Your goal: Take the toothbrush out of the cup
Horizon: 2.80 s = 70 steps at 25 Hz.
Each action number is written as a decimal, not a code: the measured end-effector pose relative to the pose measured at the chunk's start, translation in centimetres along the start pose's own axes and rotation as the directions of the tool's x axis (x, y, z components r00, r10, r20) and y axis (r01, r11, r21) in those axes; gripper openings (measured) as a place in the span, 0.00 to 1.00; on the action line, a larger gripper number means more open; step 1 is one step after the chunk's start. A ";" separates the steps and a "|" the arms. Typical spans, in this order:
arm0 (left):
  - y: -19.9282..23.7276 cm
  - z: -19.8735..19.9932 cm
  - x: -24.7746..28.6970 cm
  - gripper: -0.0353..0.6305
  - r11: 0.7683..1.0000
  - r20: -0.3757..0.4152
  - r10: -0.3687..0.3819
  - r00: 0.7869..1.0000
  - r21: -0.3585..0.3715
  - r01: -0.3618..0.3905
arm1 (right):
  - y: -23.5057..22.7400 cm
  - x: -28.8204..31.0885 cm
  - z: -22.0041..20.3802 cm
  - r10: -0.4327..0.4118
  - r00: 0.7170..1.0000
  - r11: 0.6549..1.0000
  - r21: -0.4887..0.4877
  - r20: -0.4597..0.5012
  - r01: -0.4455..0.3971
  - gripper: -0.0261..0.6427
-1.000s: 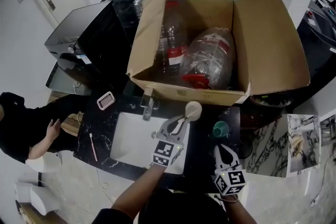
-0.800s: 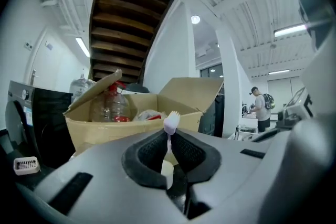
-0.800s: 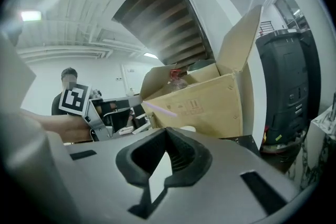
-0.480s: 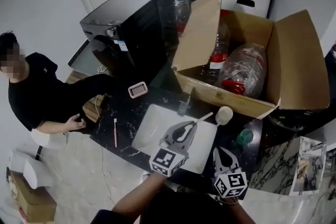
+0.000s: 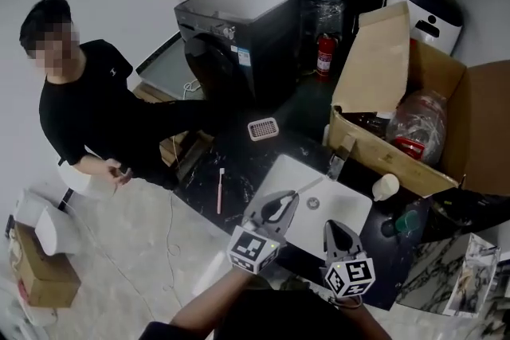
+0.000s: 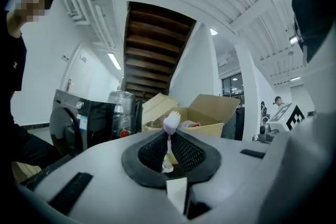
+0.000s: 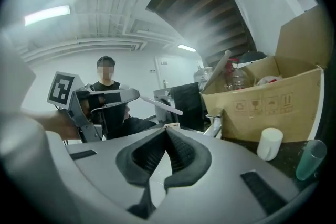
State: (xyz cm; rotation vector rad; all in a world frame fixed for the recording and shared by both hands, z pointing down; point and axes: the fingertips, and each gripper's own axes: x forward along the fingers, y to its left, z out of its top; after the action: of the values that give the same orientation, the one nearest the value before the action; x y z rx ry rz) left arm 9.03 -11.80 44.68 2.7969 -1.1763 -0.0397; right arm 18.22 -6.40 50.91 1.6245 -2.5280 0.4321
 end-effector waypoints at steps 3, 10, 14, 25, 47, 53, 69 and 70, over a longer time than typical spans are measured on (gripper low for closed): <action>4.1 -0.1 -3.2 0.12 0.999 0.007 0.028 1.000 -0.016 -0.028 | 3.9 2.7 0.1 0.021 1.000 1.000 -0.016 -0.015 -0.021 0.06; 13.3 -2.0 -10.0 0.12 0.995 -0.030 0.088 0.996 -0.044 -0.089 | 12.6 8.6 -0.9 0.040 0.997 0.998 -0.039 -0.068 -0.043 0.06; 17.7 -5.2 -12.5 0.12 0.991 -0.089 0.130 0.987 -0.005 -0.131 | 16.2 10.7 -2.0 0.020 0.995 0.999 -0.043 -0.100 -0.025 0.06; 25.5 -13.2 -10.5 0.12 0.974 -0.189 0.200 0.961 -0.065 -0.216 | 18.5 12.8 -3.9 -0.063 0.984 0.998 -0.035 -0.169 0.058 0.06; 28.0 -21.5 -3.0 0.12 0.930 -0.383 0.277 0.881 -0.123 -0.346 | 9.6 19.0 -3.6 -0.052 0.984 0.997 0.053 -0.168 0.062 0.06; 27.1 -23.9 -1.5 0.12 0.938 -0.485 0.259 0.835 -0.081 -0.337 | 8.0 19.1 -3.9 -0.071 0.982 0.995 0.062 -0.178 0.083 0.06; 27.1 -26.5 -0.6 0.17 0.933 -0.573 0.243 0.783 -0.082 -0.350 | 6.7 19.0 -4.4 -0.087 0.978 0.991 0.082 -0.187 0.103 0.06; 27.1 -26.6 -0.5 0.18 0.934 -0.574 0.240 0.783 -0.083 -0.348 | 6.7 19.0 -4.4 -0.087 0.978 0.991 0.081 -0.187 0.103 0.06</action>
State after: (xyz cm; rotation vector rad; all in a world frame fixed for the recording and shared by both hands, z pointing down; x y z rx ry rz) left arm -8.85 -27.87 74.04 2.1863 -1.3369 0.6190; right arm 3.80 -19.14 58.49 1.6442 -2.3176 0.6627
